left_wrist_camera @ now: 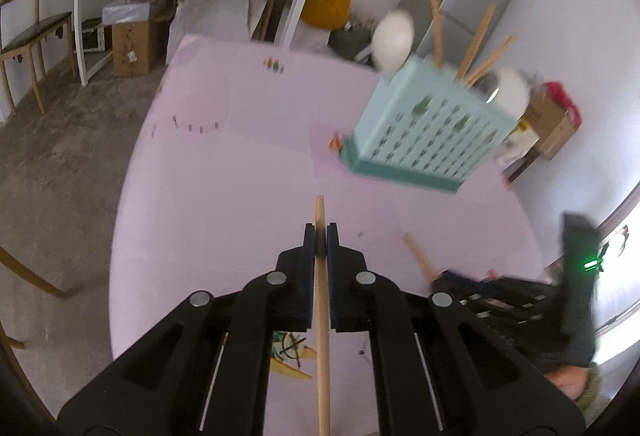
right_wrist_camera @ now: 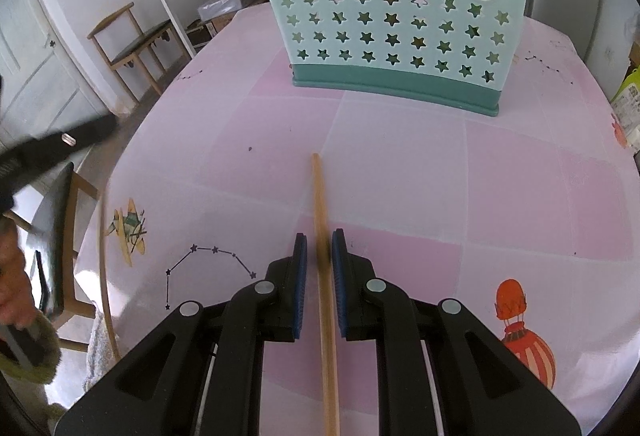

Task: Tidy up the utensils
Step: 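Lift both held chopsticks upright toward the green holder, then lower the left gripper's chopstick into the holder and open the left gripper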

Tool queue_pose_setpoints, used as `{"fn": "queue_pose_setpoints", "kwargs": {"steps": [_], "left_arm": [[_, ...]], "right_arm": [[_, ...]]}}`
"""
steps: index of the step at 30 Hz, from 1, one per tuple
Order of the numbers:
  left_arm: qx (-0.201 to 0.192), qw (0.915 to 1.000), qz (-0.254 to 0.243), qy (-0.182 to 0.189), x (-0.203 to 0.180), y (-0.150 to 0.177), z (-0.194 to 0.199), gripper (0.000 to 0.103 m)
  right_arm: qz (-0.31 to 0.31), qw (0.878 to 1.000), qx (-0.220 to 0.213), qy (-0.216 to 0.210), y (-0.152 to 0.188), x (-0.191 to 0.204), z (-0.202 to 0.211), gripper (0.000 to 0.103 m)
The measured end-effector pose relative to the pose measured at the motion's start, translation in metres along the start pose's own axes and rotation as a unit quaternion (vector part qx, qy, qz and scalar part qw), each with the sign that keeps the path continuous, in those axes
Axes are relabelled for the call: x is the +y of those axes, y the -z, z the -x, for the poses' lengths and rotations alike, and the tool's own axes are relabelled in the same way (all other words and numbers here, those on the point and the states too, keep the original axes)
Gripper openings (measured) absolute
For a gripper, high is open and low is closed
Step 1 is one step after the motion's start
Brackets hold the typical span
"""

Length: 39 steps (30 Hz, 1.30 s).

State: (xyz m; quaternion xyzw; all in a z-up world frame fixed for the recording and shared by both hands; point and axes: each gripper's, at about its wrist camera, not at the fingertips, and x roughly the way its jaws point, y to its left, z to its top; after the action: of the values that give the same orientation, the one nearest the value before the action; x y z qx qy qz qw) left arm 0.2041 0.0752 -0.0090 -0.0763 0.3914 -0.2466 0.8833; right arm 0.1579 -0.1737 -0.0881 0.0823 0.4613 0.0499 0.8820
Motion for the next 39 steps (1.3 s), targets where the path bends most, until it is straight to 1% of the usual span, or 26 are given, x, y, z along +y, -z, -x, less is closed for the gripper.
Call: {"fn": "queue_pose_setpoints", "kwargs": {"steps": [5, 9, 14, 18, 21, 27, 31, 34, 37, 39], "left_arm": [[-0.045, 0.9988, 0.000, 0.019, -0.007, -0.020, 0.036, 0.004], [-0.074, 0.9963, 0.000, 0.043, -0.014, -0.038, 0.057, 0.004], [-0.121, 0.9907, -0.022, 0.058, -0.034, -0.068, 0.073, 0.004], [-0.148, 0.9844, -0.035, 0.088, -0.056, -0.096, 0.077, 0.004], [-0.170, 0.9784, -0.056, 0.104, -0.079, -0.118, 0.079, 0.004], [-0.211, 0.9653, -0.102, 0.115, -0.126, -0.160, 0.082, 0.004], [-0.232, 0.9582, -0.127, 0.110, -0.153, -0.182, 0.082, 0.004], [-0.248, 0.9535, -0.142, 0.096, -0.167, -0.193, 0.077, 0.004], [-0.250, 0.9534, -0.144, 0.088, -0.176, -0.200, 0.065, 0.004], [-0.245, 0.9558, -0.139, 0.085, -0.177, -0.204, 0.050, 0.004]], "right_arm": [[-0.008, 1.000, -0.004, -0.008, 0.002, -0.005, 0.002, 0.013], [-0.012, 1.000, -0.006, -0.015, 0.003, -0.006, 0.004, 0.013], [-0.014, 1.000, -0.008, -0.023, 0.004, -0.010, 0.005, 0.013], [-0.017, 0.999, -0.010, -0.029, 0.003, -0.012, 0.005, 0.013], [-0.021, 0.999, -0.013, -0.035, 0.003, -0.016, 0.005, 0.013], [-0.028, 0.998, -0.016, -0.048, 0.003, -0.023, 0.005, 0.013], [-0.031, 0.998, -0.019, -0.056, 0.005, -0.026, 0.006, 0.013], [-0.035, 0.997, -0.020, -0.061, 0.005, -0.030, 0.007, 0.013], [-0.038, 0.997, -0.021, -0.066, 0.005, -0.034, 0.008, 0.013], [-0.039, 0.997, -0.020, -0.068, 0.006, -0.036, 0.009, 0.013]]}}
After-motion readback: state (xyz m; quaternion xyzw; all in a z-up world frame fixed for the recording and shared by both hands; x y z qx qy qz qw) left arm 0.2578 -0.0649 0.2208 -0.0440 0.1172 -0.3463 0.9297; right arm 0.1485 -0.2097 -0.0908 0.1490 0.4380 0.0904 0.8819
